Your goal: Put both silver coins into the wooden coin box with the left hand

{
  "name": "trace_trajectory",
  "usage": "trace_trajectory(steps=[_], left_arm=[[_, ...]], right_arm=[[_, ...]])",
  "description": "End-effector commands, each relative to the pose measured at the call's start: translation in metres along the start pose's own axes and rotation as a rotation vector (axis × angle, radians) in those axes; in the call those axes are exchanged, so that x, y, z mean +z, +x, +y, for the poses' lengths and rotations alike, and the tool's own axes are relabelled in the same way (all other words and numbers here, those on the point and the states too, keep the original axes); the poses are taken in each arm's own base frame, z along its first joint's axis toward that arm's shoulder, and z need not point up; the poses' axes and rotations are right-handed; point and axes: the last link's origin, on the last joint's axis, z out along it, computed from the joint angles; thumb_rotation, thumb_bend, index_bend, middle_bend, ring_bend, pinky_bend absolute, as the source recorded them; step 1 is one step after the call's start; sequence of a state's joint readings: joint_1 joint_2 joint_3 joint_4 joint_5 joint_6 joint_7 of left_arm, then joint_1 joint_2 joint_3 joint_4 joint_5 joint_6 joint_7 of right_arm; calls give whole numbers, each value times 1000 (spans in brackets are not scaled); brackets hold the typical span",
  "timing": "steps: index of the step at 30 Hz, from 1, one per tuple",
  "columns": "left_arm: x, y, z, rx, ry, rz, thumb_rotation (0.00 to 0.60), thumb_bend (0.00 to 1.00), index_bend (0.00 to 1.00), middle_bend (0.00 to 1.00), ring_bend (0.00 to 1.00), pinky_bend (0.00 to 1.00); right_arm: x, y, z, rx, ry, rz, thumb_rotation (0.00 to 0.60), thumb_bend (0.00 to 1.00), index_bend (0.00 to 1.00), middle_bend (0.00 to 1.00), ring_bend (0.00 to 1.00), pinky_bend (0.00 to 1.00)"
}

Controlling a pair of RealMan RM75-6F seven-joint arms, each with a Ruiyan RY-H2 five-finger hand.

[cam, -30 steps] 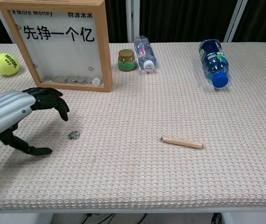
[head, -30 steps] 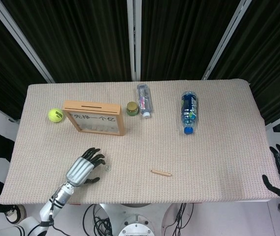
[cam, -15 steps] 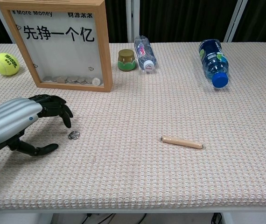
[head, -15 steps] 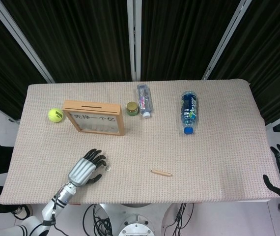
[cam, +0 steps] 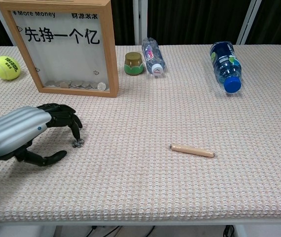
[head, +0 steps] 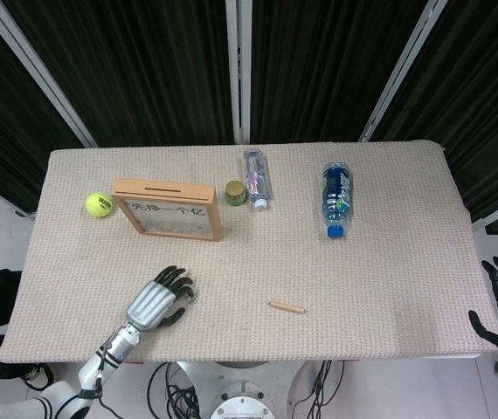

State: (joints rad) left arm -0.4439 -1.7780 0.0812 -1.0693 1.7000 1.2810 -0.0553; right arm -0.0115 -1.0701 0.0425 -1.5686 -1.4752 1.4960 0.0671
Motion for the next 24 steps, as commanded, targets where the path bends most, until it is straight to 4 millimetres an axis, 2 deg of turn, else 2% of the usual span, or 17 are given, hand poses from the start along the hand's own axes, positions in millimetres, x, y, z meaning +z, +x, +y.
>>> trace_trajectory(steps=[1,24], left_arm=[[1,0,0,4,-3,-3,600,295,389,229,95,127],[6,-4,-1,22,-8,-52,600,289,380,221,79,100]], right_arm=[[1,-1,1,0,-6,-4,600,282,0,0,0,0],[1,-3,6,5,-19,-10,600,289,0,0,0,0]])
